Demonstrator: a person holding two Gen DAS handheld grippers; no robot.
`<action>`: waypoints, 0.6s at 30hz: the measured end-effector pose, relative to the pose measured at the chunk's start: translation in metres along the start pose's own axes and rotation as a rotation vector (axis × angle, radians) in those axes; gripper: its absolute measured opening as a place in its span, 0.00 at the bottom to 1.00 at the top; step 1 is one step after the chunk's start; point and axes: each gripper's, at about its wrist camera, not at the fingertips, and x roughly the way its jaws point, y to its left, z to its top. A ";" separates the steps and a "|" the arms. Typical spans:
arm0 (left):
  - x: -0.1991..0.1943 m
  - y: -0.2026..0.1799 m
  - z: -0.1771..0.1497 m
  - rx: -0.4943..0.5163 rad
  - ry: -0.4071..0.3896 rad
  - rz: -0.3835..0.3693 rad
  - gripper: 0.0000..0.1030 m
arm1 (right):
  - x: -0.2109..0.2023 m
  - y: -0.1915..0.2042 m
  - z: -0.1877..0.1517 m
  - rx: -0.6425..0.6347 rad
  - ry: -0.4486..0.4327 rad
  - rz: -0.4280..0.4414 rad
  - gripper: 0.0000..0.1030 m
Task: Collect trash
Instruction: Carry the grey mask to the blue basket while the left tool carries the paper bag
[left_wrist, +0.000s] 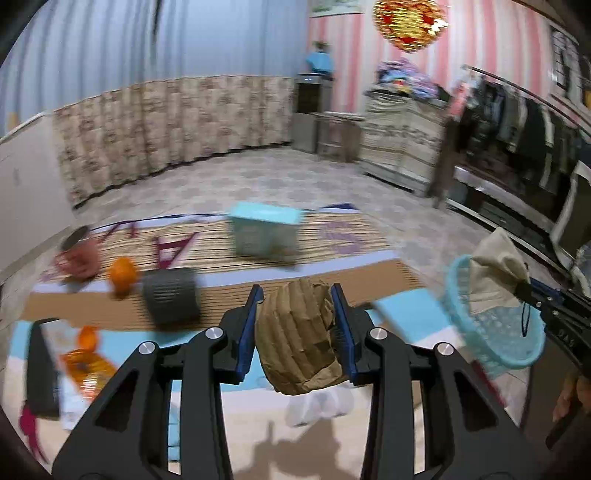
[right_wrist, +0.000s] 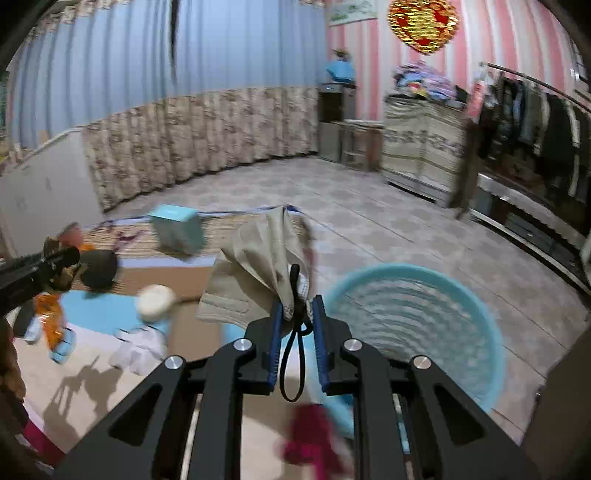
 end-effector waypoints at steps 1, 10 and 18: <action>0.005 -0.015 0.001 0.010 0.006 -0.025 0.35 | -0.001 -0.011 -0.001 0.004 0.003 -0.016 0.16; 0.049 -0.132 0.008 0.110 0.057 -0.179 0.35 | 0.002 -0.093 -0.008 0.090 0.022 -0.118 0.16; 0.079 -0.188 0.012 0.142 0.102 -0.270 0.35 | 0.014 -0.128 -0.011 0.135 0.040 -0.171 0.16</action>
